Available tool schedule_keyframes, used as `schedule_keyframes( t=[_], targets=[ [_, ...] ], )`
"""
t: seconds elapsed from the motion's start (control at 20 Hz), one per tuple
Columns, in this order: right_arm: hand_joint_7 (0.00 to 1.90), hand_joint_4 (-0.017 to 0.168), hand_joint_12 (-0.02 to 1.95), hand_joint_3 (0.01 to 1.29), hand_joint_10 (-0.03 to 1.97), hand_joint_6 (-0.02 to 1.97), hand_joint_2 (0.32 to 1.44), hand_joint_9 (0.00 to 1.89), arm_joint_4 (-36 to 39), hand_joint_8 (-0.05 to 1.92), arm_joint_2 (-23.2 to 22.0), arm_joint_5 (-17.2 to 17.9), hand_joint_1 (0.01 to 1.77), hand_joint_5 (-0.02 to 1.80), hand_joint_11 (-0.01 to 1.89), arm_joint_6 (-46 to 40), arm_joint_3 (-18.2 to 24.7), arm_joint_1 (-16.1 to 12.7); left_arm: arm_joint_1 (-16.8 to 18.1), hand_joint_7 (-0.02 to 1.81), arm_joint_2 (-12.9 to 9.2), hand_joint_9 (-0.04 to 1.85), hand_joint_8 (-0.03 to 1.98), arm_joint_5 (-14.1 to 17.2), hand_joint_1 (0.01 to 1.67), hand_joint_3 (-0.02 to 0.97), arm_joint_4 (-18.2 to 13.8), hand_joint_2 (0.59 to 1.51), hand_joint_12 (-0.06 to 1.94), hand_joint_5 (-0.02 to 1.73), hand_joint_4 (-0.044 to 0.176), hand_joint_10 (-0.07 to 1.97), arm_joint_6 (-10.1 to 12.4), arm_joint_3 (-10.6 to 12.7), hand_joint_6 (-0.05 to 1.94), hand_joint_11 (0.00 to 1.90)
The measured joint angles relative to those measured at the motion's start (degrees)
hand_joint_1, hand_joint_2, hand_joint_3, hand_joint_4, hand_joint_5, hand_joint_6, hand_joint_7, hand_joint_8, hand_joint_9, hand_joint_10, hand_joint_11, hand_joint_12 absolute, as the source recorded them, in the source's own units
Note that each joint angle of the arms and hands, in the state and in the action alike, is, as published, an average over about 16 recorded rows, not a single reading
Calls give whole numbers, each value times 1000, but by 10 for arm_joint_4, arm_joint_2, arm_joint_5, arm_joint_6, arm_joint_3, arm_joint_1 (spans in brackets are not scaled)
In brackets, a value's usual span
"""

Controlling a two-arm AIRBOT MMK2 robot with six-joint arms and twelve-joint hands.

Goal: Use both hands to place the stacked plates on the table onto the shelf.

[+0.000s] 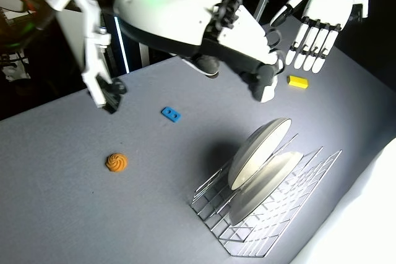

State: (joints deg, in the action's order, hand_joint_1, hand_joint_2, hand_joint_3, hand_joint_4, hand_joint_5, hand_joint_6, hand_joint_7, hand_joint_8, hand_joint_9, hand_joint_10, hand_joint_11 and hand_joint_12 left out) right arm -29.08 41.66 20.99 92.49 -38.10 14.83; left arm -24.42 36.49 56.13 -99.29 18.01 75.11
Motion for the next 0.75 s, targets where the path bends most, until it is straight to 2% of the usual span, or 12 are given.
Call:
schedule_keyframes(
  t=[0.1,0.2,0.3,0.45,0.6,0.75],
  targets=[
    [693,4,1350,17,323,320,1076,682,0,309,-12,3,781,578,240,6,9,1,11,355,-3,297,366,5,65,17,-9,1135,719,335,6,407,0,-4,244,182],
    [731,5,1435,17,546,542,1047,723,0,534,-19,4,717,621,355,10,14,2,20,534,-5,473,593,8,87,17,-19,1125,944,499,11,639,1,-7,467,349],
    [807,5,1521,17,779,776,1024,803,0,770,-23,4,645,709,519,12,17,3,28,736,-7,674,833,11,118,17,-27,1111,1175,689,29,880,3,-11,703,544],
    [955,6,1645,17,1108,1112,1025,961,0,1098,-24,4,595,844,792,13,19,4,37,1024,-9,973,1170,14,252,18,-36,1111,1511,964,55,1216,7,-16,1039,848],
    [1016,7,1754,17,1363,1370,1007,1028,0,1356,-24,3,531,898,946,13,19,5,40,1206,-9,1158,1448,16,309,18,-38,1105,1751,1138,67,1505,9,-17,1288,1046],
    [1090,7,1891,17,1724,1729,989,1116,0,1715,-24,4,510,968,1155,13,19,5,42,1369,-10,1346,1795,16,368,21,-38,1090,1910,1299,86,1837,12,-17,1657,1306]
  ],
)
